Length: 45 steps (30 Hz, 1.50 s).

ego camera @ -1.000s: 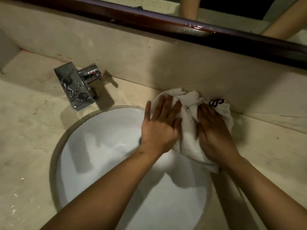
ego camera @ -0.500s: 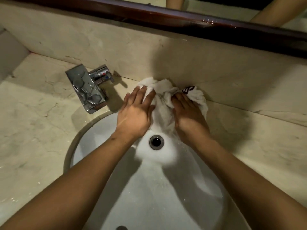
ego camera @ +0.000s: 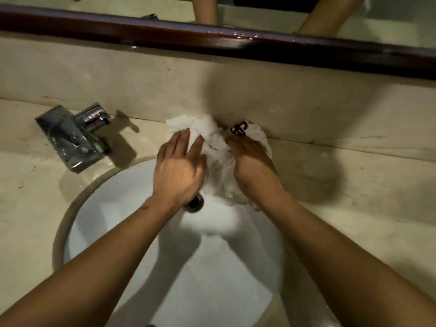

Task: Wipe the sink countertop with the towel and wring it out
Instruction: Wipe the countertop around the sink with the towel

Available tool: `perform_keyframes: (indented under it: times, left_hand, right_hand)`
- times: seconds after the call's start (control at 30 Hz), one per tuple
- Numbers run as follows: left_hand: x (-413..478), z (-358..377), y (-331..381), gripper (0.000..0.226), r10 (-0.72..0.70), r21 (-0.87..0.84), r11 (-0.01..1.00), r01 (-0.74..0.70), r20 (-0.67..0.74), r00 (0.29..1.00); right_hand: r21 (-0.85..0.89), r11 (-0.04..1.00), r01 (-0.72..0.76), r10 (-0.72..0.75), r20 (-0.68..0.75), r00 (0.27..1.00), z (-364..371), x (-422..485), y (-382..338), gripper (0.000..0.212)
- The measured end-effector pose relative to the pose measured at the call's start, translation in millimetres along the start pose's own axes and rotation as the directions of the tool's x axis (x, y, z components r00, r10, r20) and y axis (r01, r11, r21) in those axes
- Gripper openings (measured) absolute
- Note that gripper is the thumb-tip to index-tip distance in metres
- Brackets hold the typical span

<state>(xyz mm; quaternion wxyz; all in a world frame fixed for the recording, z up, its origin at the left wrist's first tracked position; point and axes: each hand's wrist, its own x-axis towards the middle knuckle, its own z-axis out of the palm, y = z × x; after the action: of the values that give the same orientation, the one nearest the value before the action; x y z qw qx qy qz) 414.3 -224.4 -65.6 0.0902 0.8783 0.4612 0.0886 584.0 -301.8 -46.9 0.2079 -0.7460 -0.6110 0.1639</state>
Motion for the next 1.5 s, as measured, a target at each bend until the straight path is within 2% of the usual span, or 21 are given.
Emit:
perform_keyframes:
  times: [0.07, 0.23, 0.33, 0.47, 0.57, 0.63, 0.7, 0.77, 0.83, 0.9, 0.97, 1.0, 1.03, 1.1, 1.17, 1.23, 1.3, 1.4, 1.5]
  left_hand:
    - [4.2, 7.7, 22.4, 0.058, 0.030, -0.024, 0.999, -0.030, 0.010, 0.999]
    - [11.8, 20.0, 84.0, 0.051, 0.050, -0.024, 0.999, -0.049, 0.051, 0.997]
    - [12.7, 24.8, 132.9, 0.055, 0.150, -0.003, 0.989, -0.150, 0.104, 0.983]
    - [14.2, 44.3, 214.1, 0.065, 0.291, -0.054, 0.957, -0.286, 0.211, 0.933]
    - [16.3, 67.1, 276.3, 0.069, 0.373, -0.144, 0.927, -0.345, 0.305, 0.876]
    - [15.8, 80.9, 305.4, 0.069, 0.414, -0.136, 0.910, -0.391, 0.308, 0.857]
    - [14.2, 88.8, 323.5, 0.069, 0.466, -0.101, 0.884, -0.457, 0.272, 0.842]
    - [15.0, 90.0, 333.8, 0.068, 0.558, -0.114, 0.828, -0.548, 0.252, 0.791]
    - [23.7, 91.4, 333.5, 0.065, 0.647, -0.145, 0.760, -0.633, 0.262, 0.716]
    - [28.9, 92.5, 342.6, 0.066, 0.723, -0.154, 0.684, -0.713, 0.272, 0.635]
    - [26.5, 91.4, 354.0, 0.070, 0.754, -0.129, 0.635, -0.761, 0.316, 0.576]
    - [21.9, 87.6, 356.9, 0.070, 0.740, -0.127, 0.647, -0.752, 0.341, 0.579]
    - [14.3, 83.6, 359.0, 0.068, 0.700, -0.123, 0.693, -0.710, 0.351, 0.622]
    - [-10.8, 74.9, 363.6, 0.062, 0.561, -0.115, 0.824, -0.555, 0.303, 0.770]
    - [-51.9, 72.2, 375.1, 0.061, 0.437, -0.146, 0.899, -0.412, 0.255, 0.863]
    - [-91.0, 76.6, 388.9, 0.066, 0.399, -0.165, 0.916, -0.366, 0.272, 0.876]
    - [-113.7, 82.8, 397.2, 0.066, 0.374, -0.162, 0.926, -0.341, 0.282, 0.884]
    - [-123.3, 84.8, 397.4, 0.065, 0.385, -0.141, 0.923, -0.358, 0.307, 0.870]
    - [-130.8, 81.2, 383.9, 0.063, 0.463, -0.135, 0.884, -0.447, 0.374, 0.803]
  right_hand:
    - [-0.007, 0.996, -0.090, 0.089, -0.016, 0.996, -16.0, -13.6, 17.1, 0.074]
    - [-0.042, 0.985, -0.165, 0.164, -0.016, 0.986, -54.6, -39.7, 62.6, 0.054]
    - [0.019, 0.942, -0.334, 0.334, -0.009, 0.943, -86.2, -66.8, 102.8, 0.041]
    - [-0.024, 0.877, -0.481, 0.480, -0.019, 0.877, -138.3, -115.7, 165.3, 0.055]
    - [-0.122, 0.778, -0.616, 0.615, -0.044, 0.787, -169.4, -150.3, 203.6, 0.052]
    - [-0.232, 0.760, -0.607, 0.599, -0.113, 0.793, -171.7, -178.7, 222.7, 0.056]
    - [-0.331, 0.746, -0.578, 0.578, -0.110, 0.809, -163.8, -211.1, 240.4, 0.066]
    - [-0.448, 0.710, -0.543, 0.587, -0.050, 0.808, -157.2, -237.6, 245.1, 0.062]
    - [-0.553, 0.672, -0.492, 0.589, -0.002, 0.808, -146.2, -249.9, 245.3, 0.071]
    - [-0.565, 0.621, -0.543, 0.664, 0.010, 0.748, -143.9, -266.4, 242.5, 0.078]
    - [-0.540, 0.580, -0.610, 0.719, -0.013, 0.695, -152.3, -279.1, 224.6, 0.068]
    - [-0.511, 0.575, -0.639, 0.734, -0.023, 0.679, -161.4, -279.2, 210.3, 0.058]
    - [-0.492, 0.570, -0.658, 0.734, -0.056, 0.677, -172.0, -274.6, 198.9, 0.049]
    - [-0.447, 0.634, -0.631, 0.623, -0.188, 0.759, -189.7, -251.1, 199.0, 0.045]
    - [-0.332, 0.793, -0.511, 0.453, -0.239, 0.859, -196.2, -223.6, 213.0, 0.049]
    - [-0.185, 0.911, -0.368, 0.366, -0.049, 0.929, -188.0, -203.6, 231.2, 0.043]
    - [-0.140, 0.956, -0.258, 0.279, 0.160, 0.947, -177.6, -199.6, 247.0, 0.045]
    - [-0.152, 0.964, -0.216, 0.241, 0.172, 0.955, -178.4, -210.7, 261.4, 0.048]
    - [-0.262, 0.941, -0.213, 0.259, 0.157, 0.953, -174.4, -237.7, 257.2, 0.055]
